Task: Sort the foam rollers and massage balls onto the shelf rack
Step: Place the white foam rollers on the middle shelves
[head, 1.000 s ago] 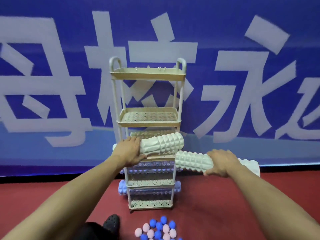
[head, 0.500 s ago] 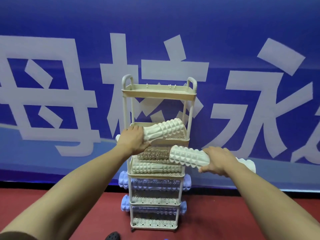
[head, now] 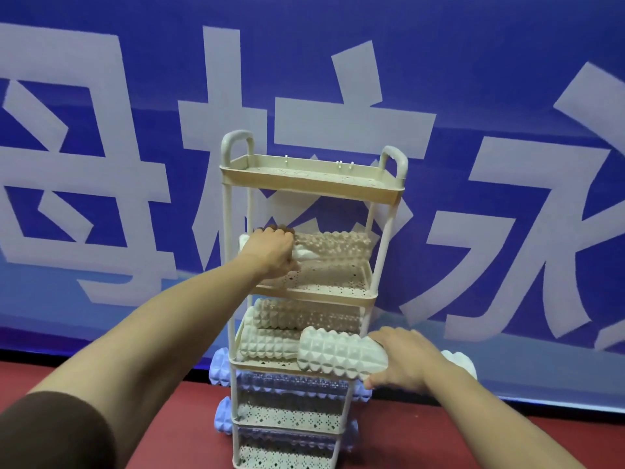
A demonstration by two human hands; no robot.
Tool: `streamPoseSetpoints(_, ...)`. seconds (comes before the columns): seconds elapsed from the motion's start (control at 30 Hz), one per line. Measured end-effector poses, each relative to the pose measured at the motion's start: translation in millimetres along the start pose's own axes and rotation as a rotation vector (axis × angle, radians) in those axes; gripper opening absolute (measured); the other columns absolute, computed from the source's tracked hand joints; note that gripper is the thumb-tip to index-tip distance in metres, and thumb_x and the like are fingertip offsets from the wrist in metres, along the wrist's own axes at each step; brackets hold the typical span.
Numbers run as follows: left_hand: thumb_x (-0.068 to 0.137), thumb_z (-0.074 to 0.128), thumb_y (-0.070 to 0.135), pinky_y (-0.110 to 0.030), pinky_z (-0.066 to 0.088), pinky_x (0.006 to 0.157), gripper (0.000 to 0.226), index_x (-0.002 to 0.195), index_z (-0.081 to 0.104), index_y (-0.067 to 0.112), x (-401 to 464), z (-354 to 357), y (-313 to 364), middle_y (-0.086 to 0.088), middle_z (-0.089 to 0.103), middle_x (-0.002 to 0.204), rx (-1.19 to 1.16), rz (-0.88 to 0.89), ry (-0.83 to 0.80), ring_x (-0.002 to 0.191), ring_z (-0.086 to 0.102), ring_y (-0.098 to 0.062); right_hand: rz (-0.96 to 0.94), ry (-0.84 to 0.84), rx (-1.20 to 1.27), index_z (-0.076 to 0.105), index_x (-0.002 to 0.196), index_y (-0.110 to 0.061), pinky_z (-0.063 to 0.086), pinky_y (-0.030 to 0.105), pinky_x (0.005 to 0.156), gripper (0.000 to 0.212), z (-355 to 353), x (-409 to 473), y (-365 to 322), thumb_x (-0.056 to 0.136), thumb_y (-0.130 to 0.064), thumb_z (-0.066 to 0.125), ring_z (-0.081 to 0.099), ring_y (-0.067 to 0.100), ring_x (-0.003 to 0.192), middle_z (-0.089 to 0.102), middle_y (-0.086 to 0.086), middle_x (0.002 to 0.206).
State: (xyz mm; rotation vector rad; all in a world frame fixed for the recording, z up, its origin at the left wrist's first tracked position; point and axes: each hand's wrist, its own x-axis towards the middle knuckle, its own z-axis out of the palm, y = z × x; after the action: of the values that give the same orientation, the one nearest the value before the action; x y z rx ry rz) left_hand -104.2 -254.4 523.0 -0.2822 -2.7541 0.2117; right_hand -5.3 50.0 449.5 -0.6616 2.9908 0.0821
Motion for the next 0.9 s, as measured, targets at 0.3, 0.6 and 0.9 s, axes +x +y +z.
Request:
streamPoseSetpoints(0.3, 0.091, 0.044, 0.055, -0.045, 0.006, 0.123, 0.084, 0.158, 0.01, 0.018, 41.2, 52.5, -10.3, -0.005, 0.016, 0.165, -0.006, 0.022, -0.201, 0.151, 0.014, -0.026, -0.099, -0.031, -0.03, 0.052, 0.126, -0.035, 0.042, 0.04, 0.089, 0.082, 14.1, 36.3, -5.2, 0.06, -0.082, 0.06, 0.055, 0.022, 0.109, 0.06, -0.009, 0.122)
streamPoseSetpoints(0.6, 0.095, 0.042, 0.043, -0.047, 0.028, 0.116, 0.066, 0.154, 0.029, 0.017, 13.6, 60.3, -21.2, -0.009, 0.034, 0.159, -0.159, 0.057, -0.052, 0.145, 0.031, -0.028, -0.103, -0.002, -0.057, 0.052, 0.127, -0.032, 0.044, 0.041, 0.094, 0.08, -13.4, 49.4, -27.8, 0.064, -0.081, 0.065, 0.056, 0.022, 0.113, 0.06, -0.006, 0.122)
streamPoseSetpoints(0.9, 0.104, 0.039, 0.035, -0.035, 0.044, 0.086, 0.045, 0.145, 0.042, 0.017, -68.1, 3.9, -43.4, -0.003, 0.045, 0.145, -0.403, 0.014, 0.002, 0.126, 0.049, -0.025, 0.039, -0.094, 0.101, 0.058, 0.099, -0.022, 0.038, 0.022, 0.042, 0.056, -85.5, 44.9, -78.1, 0.07, -0.067, 0.077, 0.053, 0.008, 0.045, 0.067, -0.004, 0.069)
